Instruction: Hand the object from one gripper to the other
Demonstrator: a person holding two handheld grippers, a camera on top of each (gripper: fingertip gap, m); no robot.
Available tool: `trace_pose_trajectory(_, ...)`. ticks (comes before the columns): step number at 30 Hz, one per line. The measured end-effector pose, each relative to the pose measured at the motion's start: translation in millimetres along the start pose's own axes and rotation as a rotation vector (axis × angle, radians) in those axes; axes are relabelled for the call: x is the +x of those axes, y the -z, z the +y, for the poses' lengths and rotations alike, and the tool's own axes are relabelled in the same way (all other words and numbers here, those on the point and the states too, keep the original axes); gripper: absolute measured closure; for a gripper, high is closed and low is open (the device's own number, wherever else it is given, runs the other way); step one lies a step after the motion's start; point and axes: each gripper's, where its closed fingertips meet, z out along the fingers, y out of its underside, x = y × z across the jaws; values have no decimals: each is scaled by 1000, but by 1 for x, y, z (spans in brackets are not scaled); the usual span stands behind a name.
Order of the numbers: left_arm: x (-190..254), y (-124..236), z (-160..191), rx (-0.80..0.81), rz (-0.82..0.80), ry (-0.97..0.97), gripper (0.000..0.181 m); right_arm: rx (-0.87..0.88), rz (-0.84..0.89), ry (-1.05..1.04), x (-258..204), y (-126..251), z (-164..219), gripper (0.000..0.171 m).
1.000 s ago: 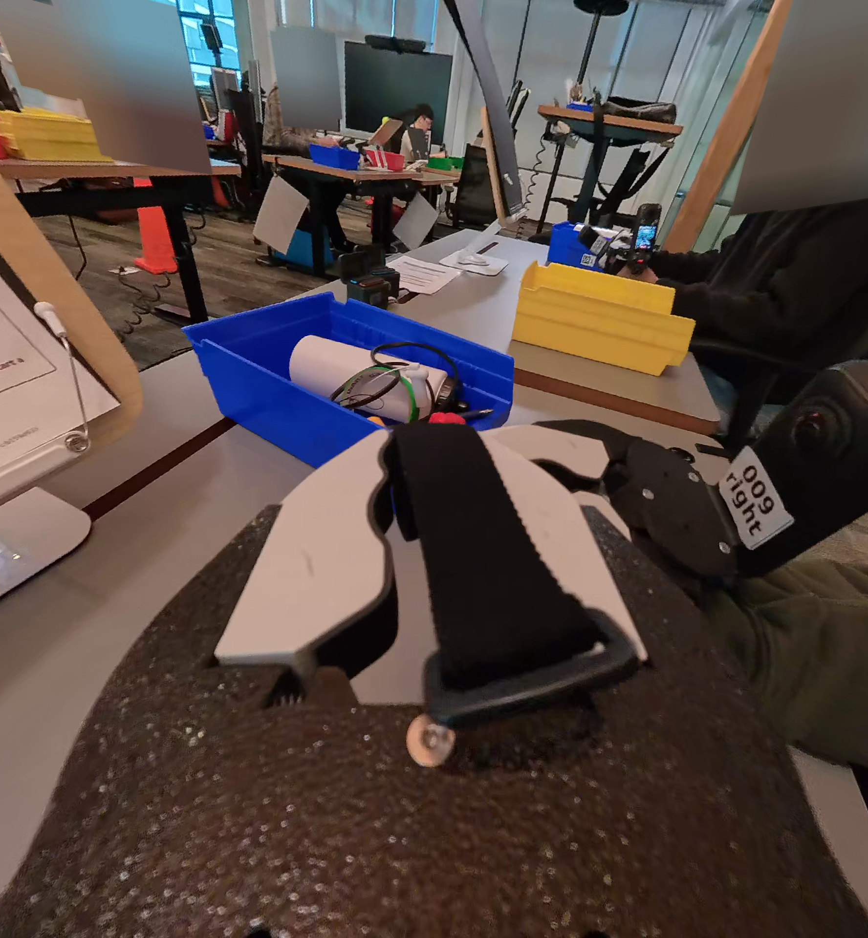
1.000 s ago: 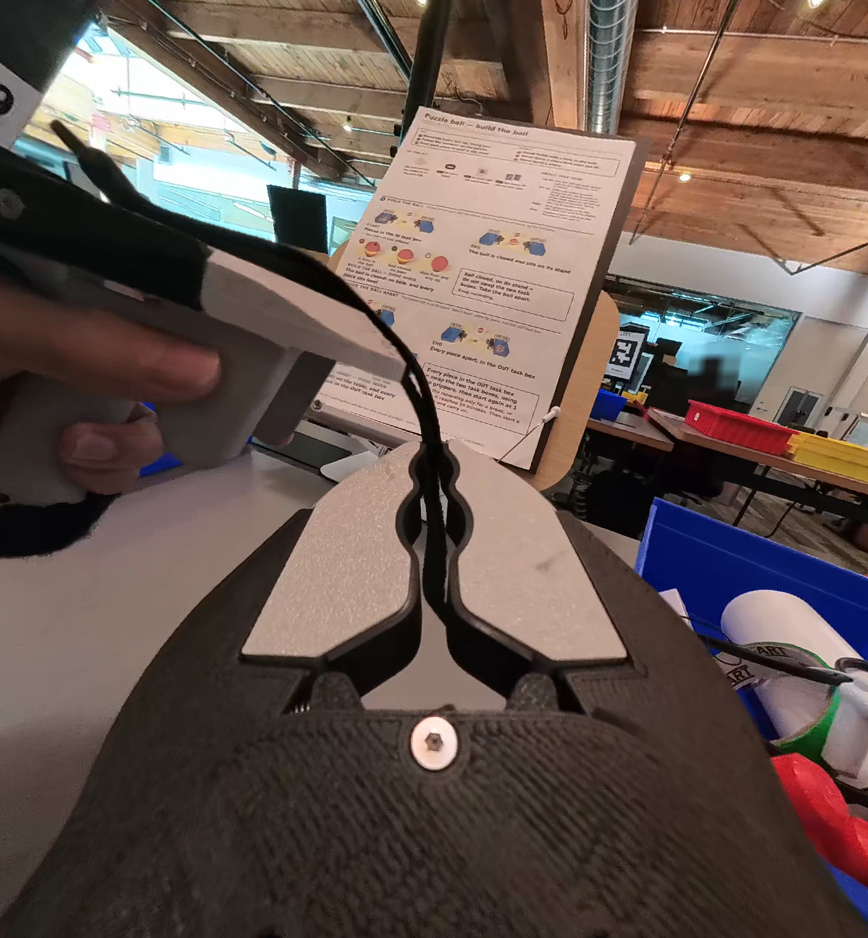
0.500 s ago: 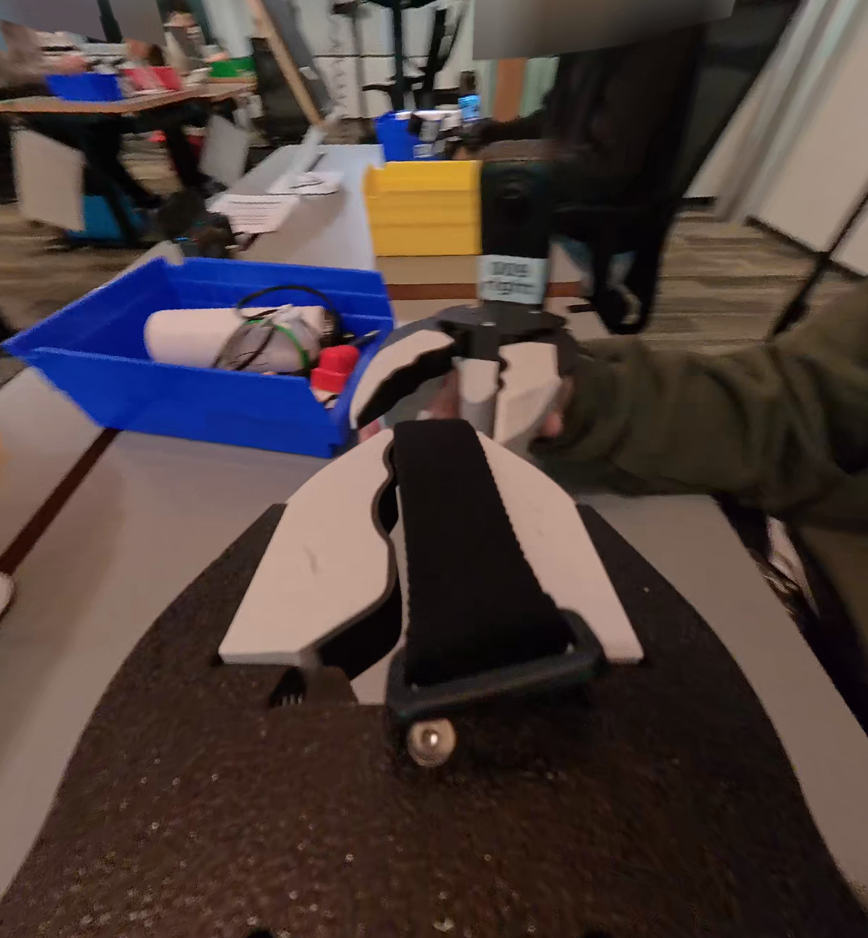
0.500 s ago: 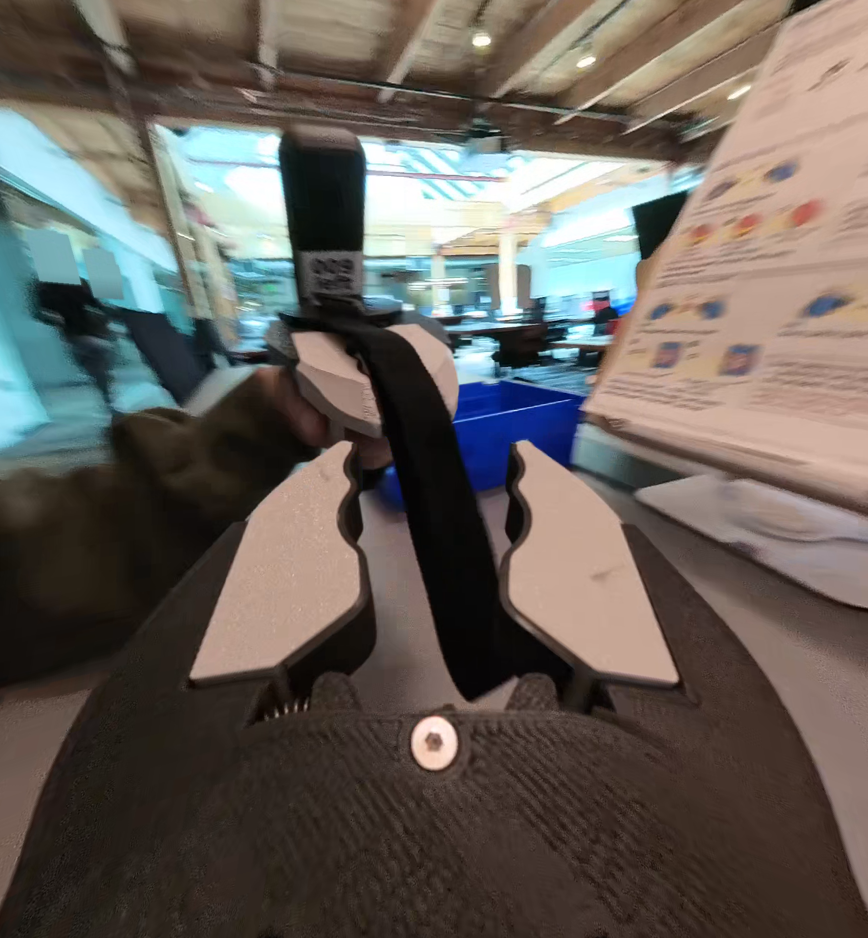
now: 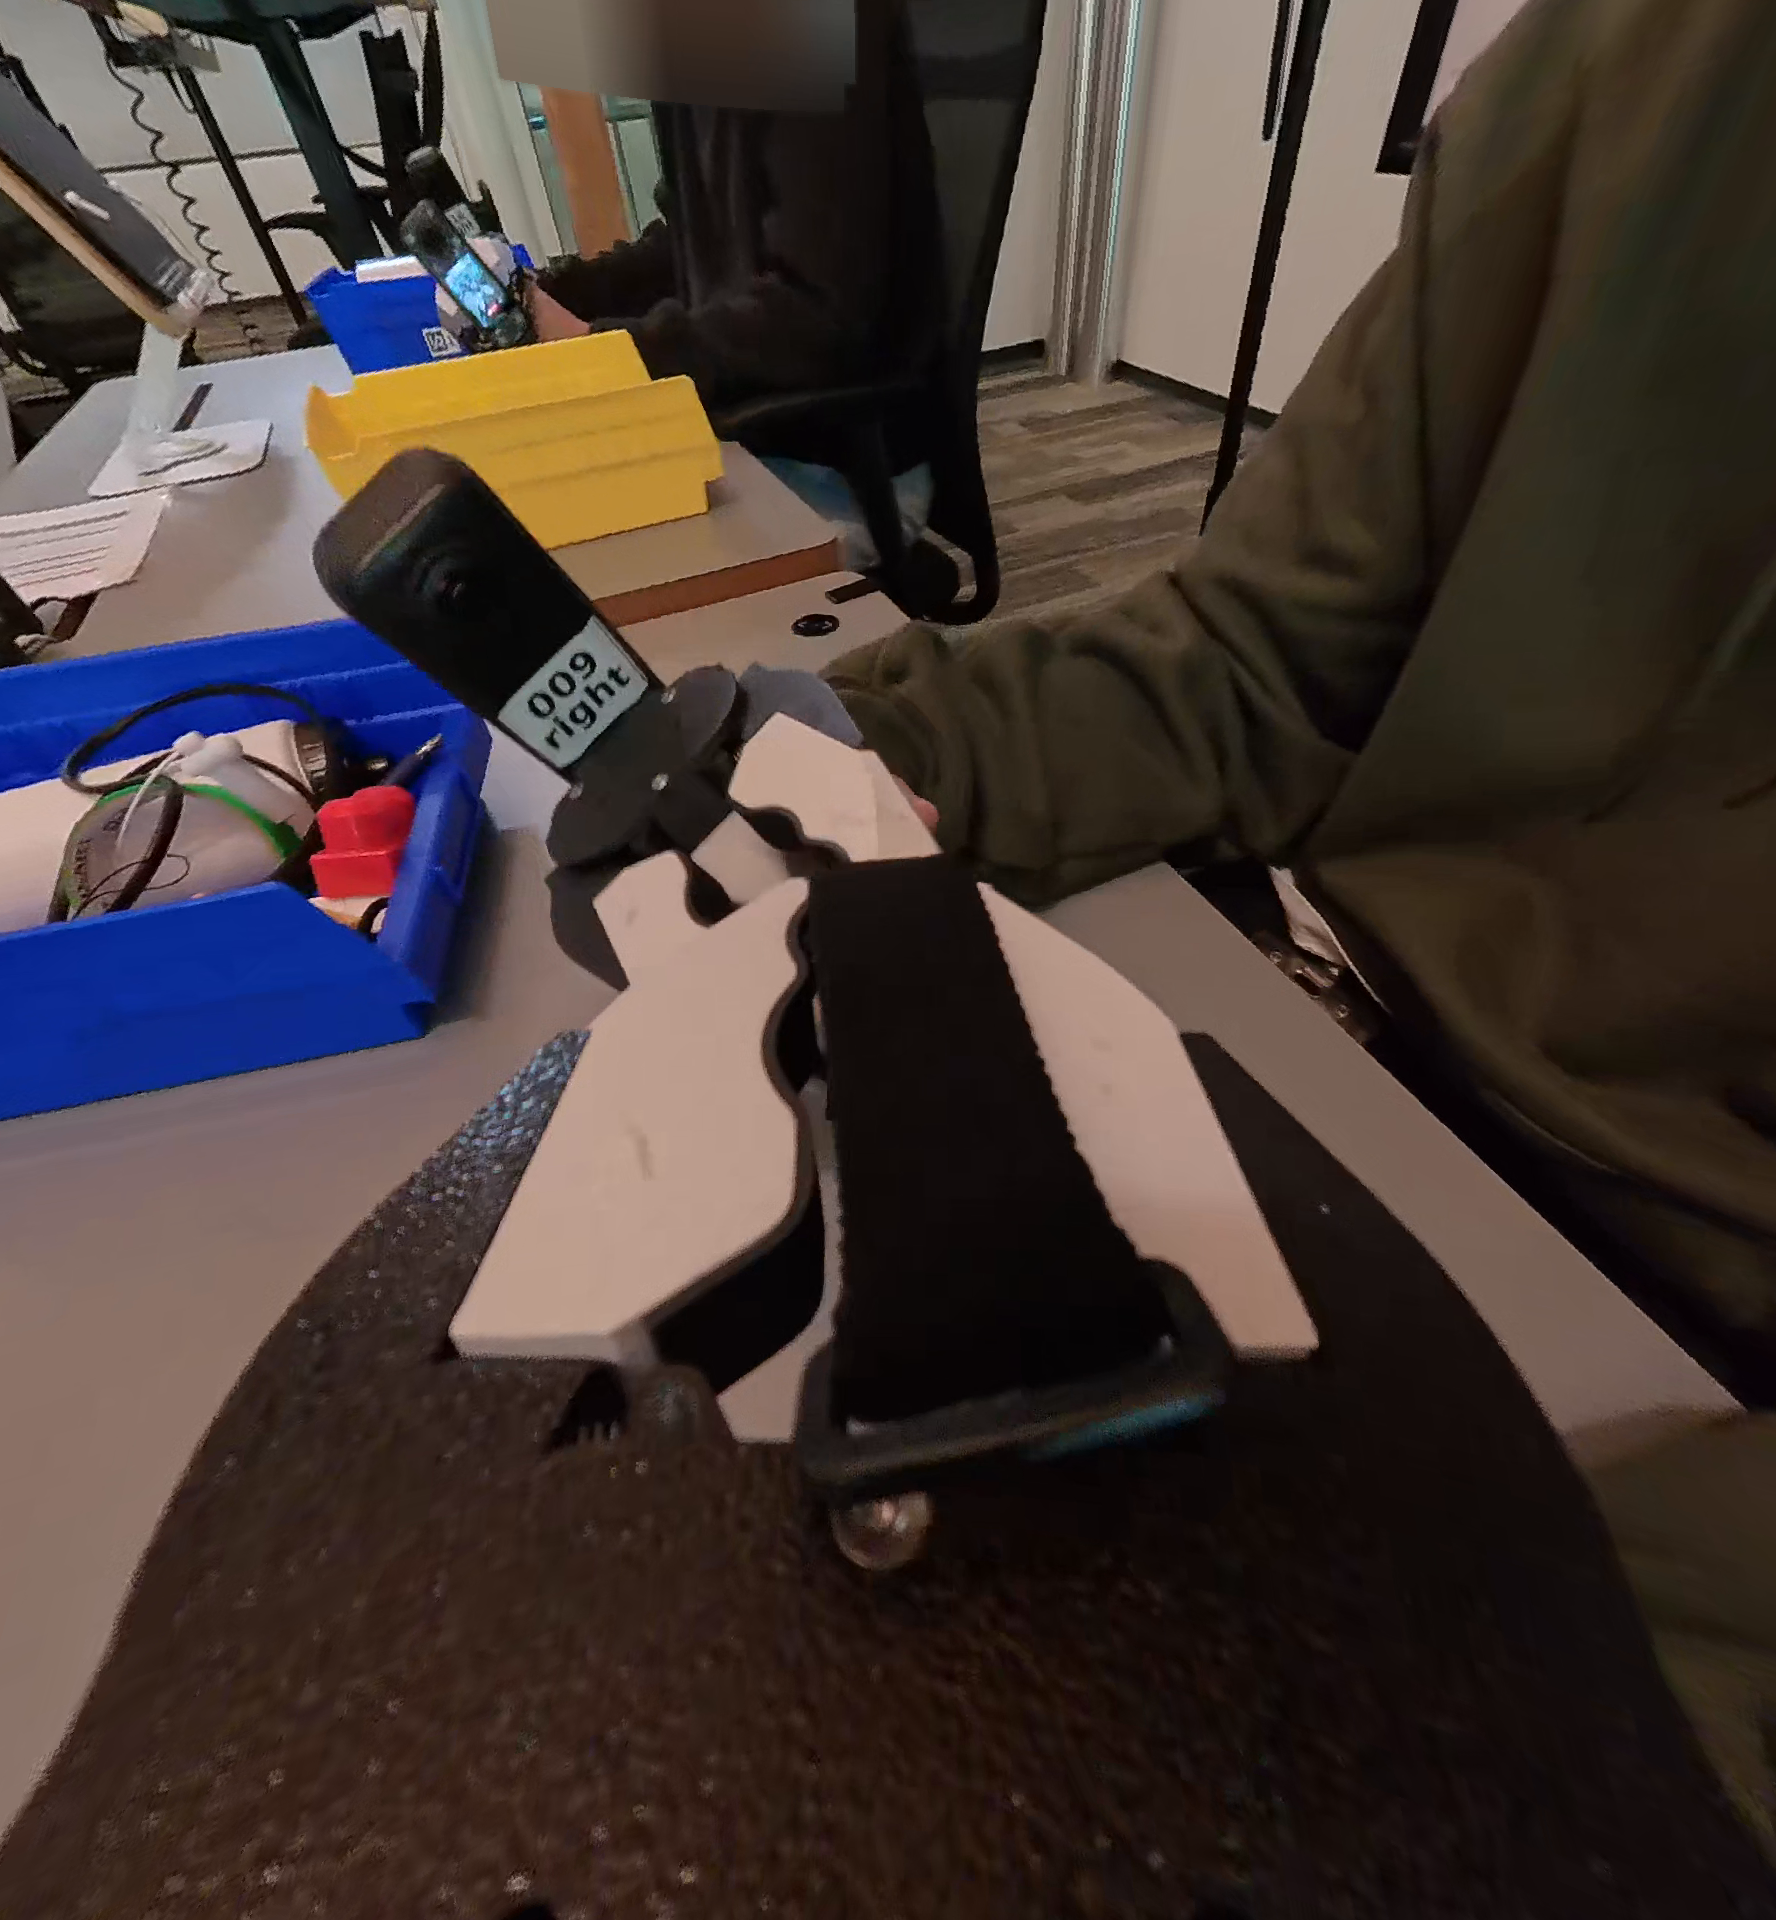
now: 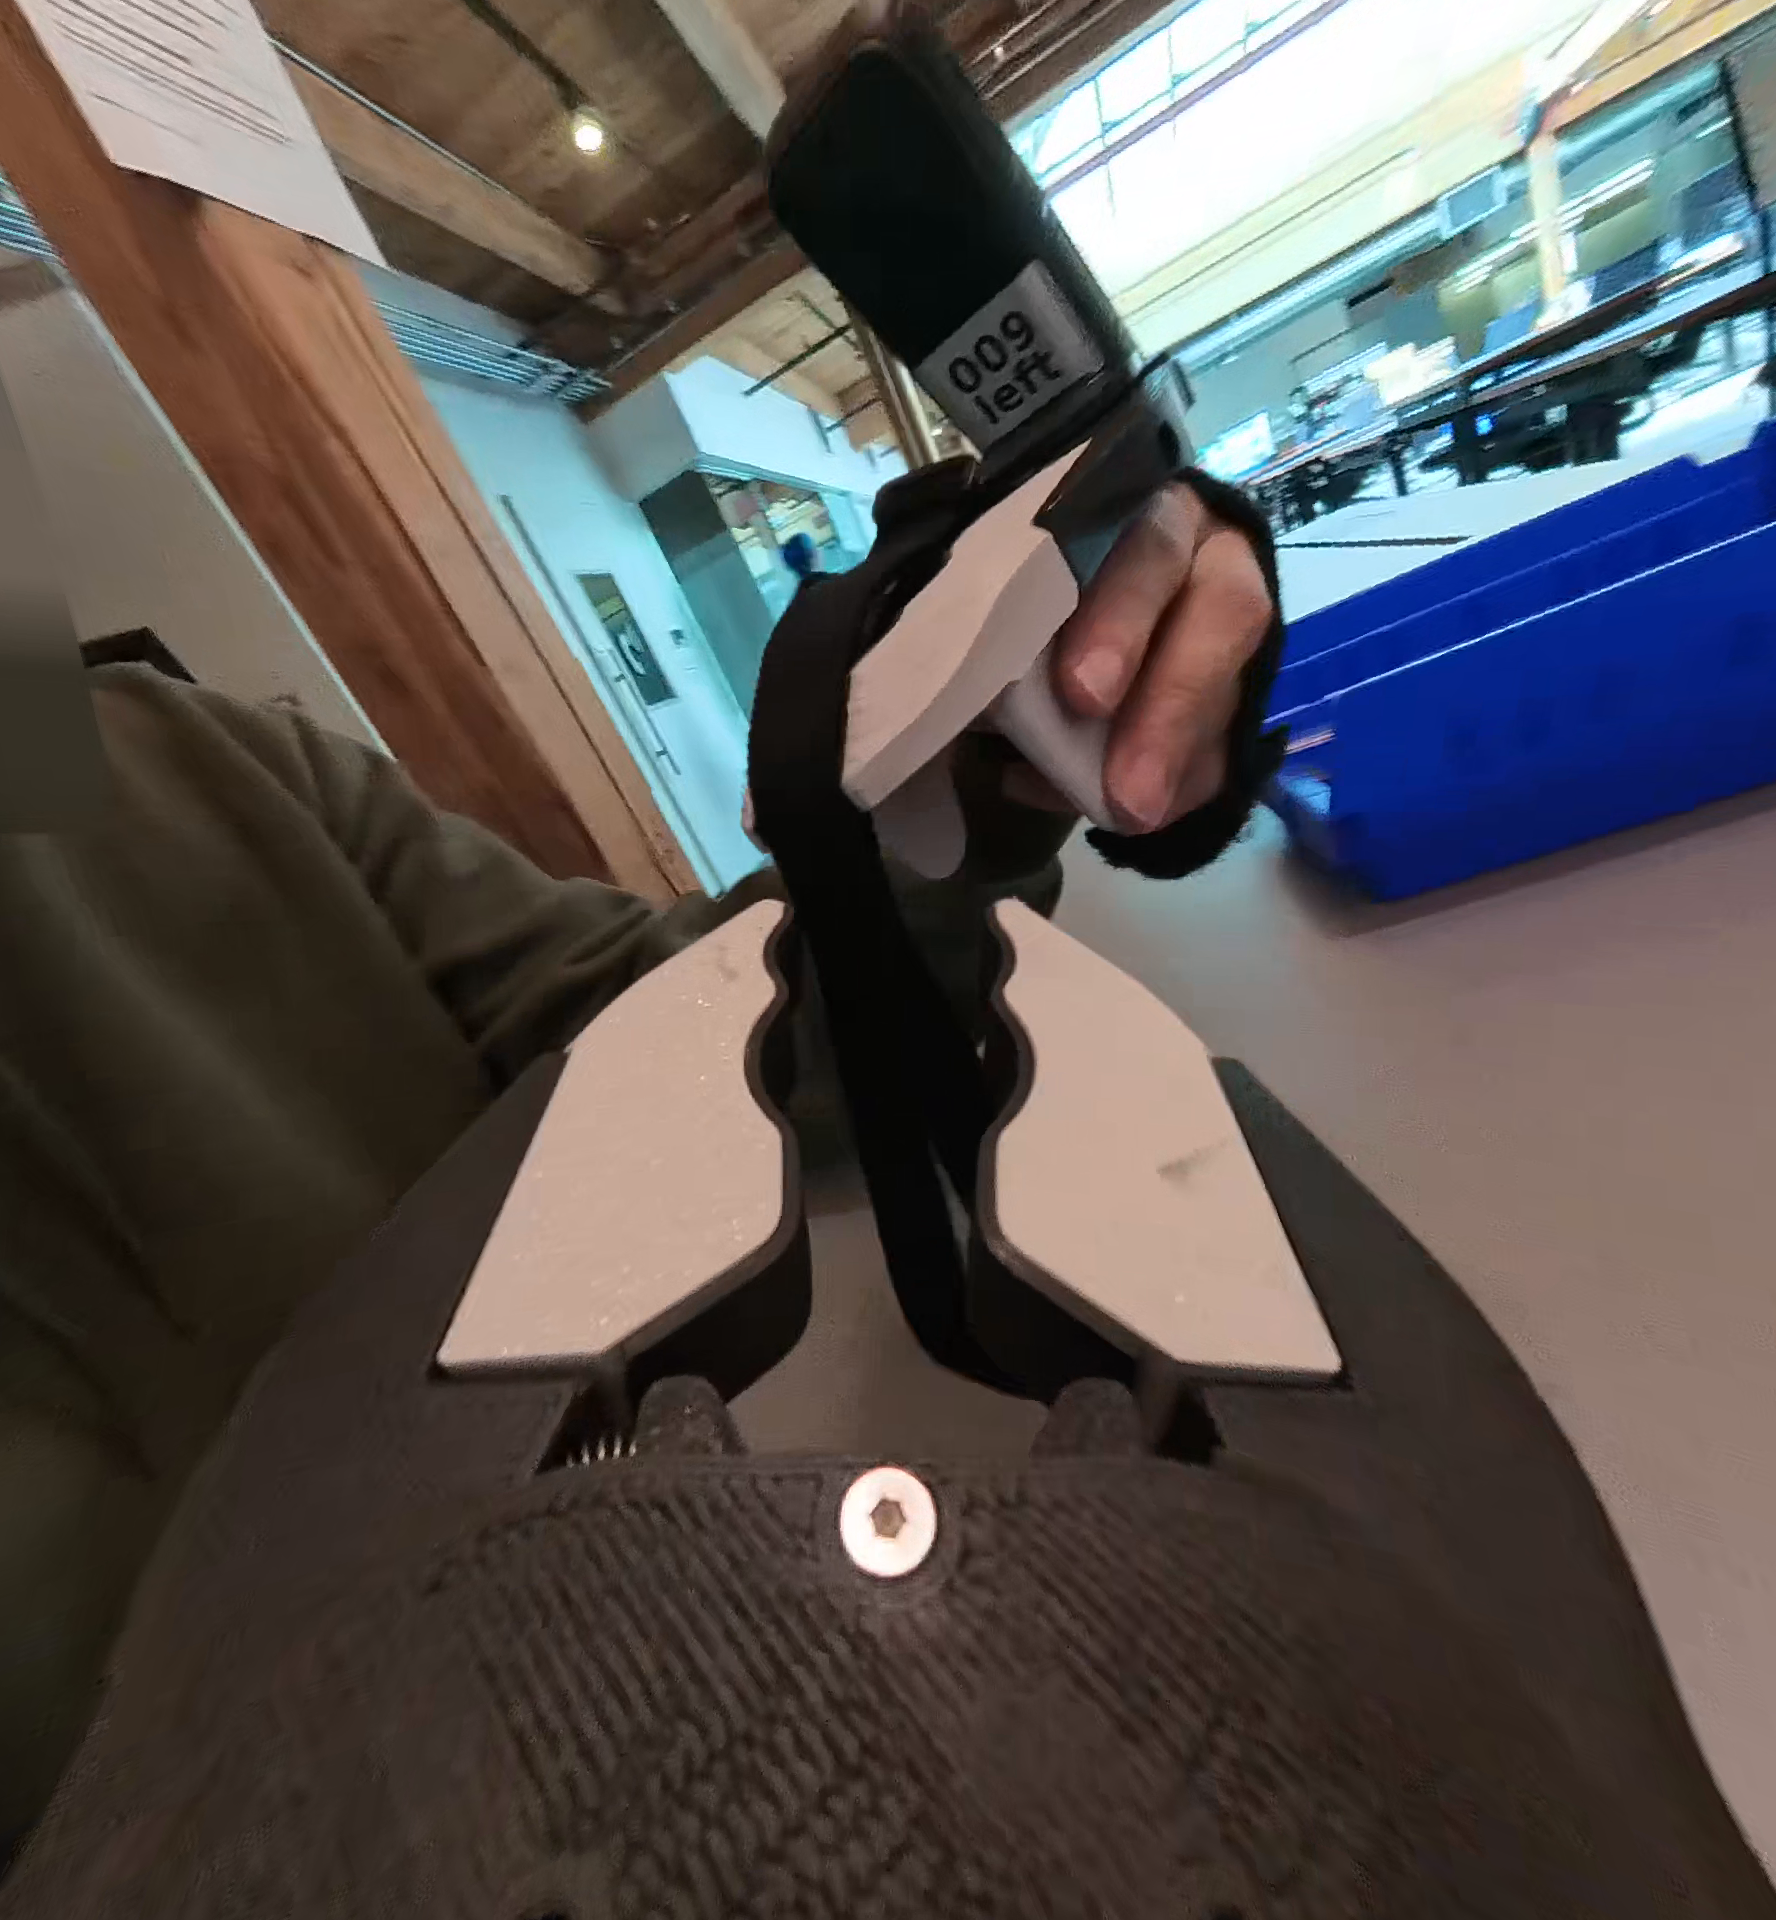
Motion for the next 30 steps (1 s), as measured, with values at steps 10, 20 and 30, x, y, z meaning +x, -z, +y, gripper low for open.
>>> trace_pose_trajectory(10, -28, 9, -7, 49, -193, 4, 158, 28, 159, 190, 17, 1, -10, 166)
trace_pose_trajectory(20, -96, 18, -2, 137, -513, 476, 128, 60, 857, 724, 67, 39, -47, 167)
trace_pose_trajectory(30, -106, 17, 6, 123, -599, 653, 155, -287, 1275, 1257, 80, 52, -48, 167)
